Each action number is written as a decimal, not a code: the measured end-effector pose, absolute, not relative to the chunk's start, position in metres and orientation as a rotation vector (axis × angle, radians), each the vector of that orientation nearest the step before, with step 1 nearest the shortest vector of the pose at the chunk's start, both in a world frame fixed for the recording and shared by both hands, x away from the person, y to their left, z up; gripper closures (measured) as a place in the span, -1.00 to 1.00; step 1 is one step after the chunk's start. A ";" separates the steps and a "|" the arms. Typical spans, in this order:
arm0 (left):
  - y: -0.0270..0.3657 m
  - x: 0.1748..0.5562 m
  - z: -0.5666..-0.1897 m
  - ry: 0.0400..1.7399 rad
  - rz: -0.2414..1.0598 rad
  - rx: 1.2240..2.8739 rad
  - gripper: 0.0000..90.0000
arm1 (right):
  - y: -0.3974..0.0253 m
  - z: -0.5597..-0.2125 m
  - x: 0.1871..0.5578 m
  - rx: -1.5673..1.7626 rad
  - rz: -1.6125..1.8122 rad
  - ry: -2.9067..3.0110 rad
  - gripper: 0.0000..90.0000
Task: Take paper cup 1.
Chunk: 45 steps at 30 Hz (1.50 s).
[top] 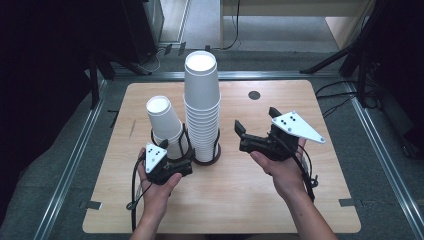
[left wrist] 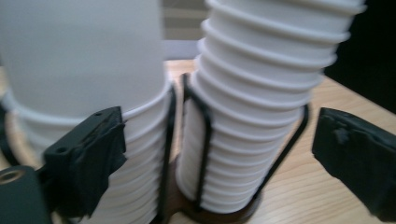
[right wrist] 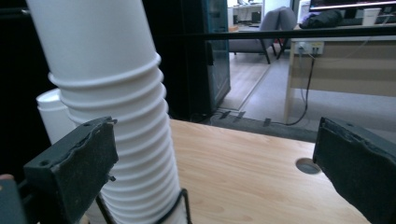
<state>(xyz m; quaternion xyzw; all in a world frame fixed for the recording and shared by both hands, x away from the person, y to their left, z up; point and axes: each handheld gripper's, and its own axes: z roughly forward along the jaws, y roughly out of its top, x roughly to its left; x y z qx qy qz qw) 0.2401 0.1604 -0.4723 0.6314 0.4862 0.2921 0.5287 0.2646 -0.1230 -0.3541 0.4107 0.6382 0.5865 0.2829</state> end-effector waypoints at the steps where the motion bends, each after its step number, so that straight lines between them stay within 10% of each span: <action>1: 0.158 0.241 -0.471 1.155 0.697 1.505 -0.95 | -0.120 -0.353 0.265 1.095 1.574 1.708 -1.00; 45: 0.109 0.282 -0.459 1.141 0.776 1.468 -0.94 | -0.018 -0.322 0.320 0.999 1.620 1.849 -0.86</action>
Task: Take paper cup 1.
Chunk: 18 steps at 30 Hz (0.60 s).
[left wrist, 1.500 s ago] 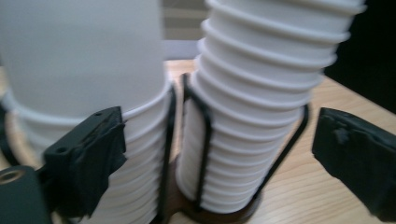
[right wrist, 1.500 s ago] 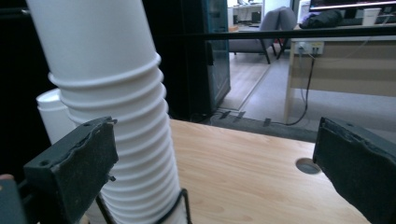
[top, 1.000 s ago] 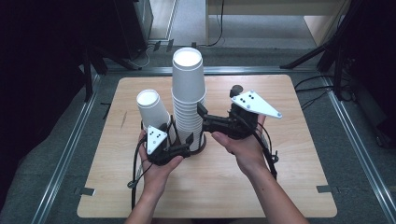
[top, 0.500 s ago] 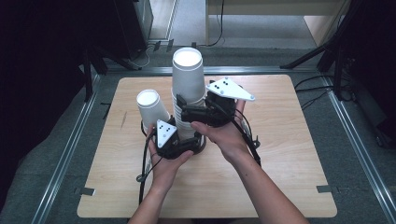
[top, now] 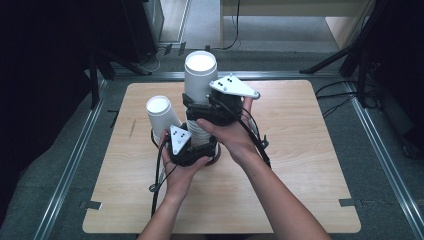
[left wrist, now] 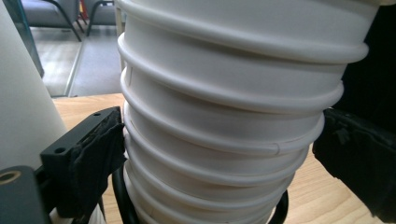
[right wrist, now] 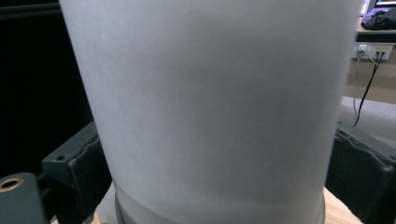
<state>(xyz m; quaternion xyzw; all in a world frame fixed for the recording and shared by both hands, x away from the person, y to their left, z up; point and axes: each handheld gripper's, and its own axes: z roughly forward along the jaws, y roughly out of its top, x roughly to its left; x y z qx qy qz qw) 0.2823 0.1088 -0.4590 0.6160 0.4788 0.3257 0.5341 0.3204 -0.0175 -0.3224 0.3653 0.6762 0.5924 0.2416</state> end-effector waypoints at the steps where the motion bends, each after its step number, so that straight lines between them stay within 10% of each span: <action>1: 0.107 0.282 -0.459 1.143 0.789 1.470 -0.94 | -0.017 -0.322 0.320 0.996 1.625 1.843 -0.85; 18: 0.109 0.281 -0.460 1.139 0.799 1.484 -0.89 | -0.019 -0.297 0.315 0.928 1.659 1.753 -0.73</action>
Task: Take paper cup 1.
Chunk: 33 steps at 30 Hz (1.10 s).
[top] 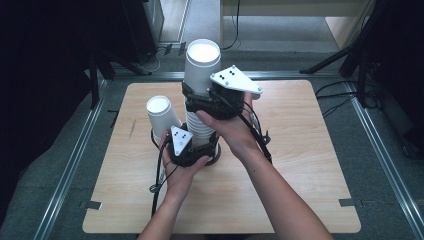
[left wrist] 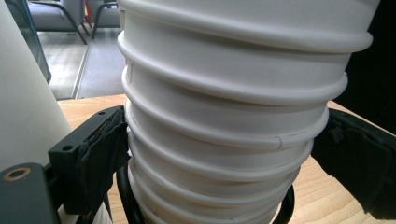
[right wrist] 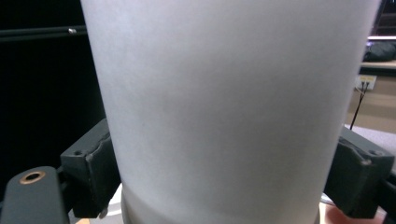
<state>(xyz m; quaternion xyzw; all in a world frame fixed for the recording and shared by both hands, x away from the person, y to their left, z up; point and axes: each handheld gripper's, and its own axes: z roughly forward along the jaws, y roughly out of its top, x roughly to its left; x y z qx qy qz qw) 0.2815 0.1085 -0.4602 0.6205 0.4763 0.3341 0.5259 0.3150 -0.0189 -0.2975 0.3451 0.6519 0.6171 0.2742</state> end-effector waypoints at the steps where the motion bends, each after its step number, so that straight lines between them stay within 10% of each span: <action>1: 0.109 0.281 -0.460 1.139 0.799 1.484 -0.89 | -0.019 -0.296 0.314 0.925 1.653 1.743 -0.73; 33: 0.109 0.282 -0.460 1.136 0.796 1.486 -0.88 | -0.042 -0.231 0.294 0.903 1.712 1.534 -0.59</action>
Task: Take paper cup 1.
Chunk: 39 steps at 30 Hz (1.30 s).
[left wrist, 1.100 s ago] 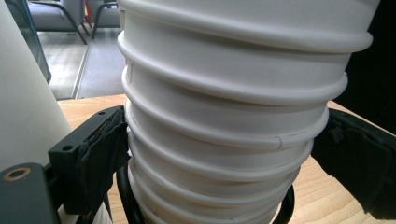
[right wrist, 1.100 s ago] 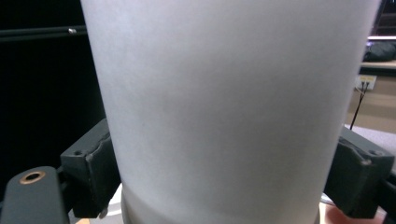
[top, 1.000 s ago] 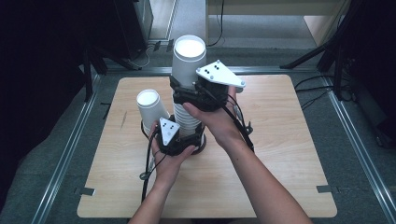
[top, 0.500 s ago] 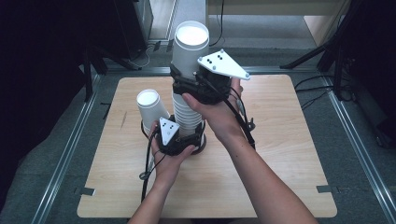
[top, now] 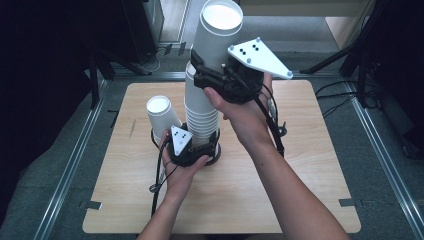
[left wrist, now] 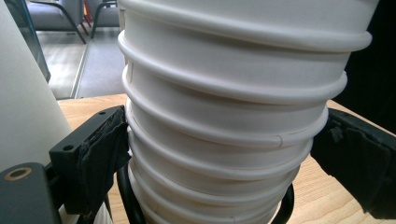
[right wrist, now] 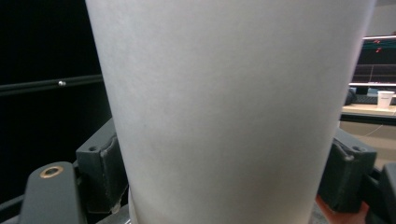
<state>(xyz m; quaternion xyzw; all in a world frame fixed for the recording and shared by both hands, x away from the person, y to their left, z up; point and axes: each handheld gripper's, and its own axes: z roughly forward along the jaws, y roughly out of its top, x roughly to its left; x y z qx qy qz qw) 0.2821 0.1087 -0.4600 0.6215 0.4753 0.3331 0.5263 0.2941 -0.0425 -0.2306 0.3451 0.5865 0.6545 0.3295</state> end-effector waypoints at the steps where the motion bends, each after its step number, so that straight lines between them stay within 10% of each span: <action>1: 0.109 0.282 -0.460 1.136 0.796 1.487 -0.88 | -0.045 -0.230 0.293 0.906 1.707 1.528 -0.59; 39: 0.111 0.268 -0.468 1.127 0.821 1.514 -0.83 | -0.132 -0.339 0.277 1.016 1.441 1.534 -0.57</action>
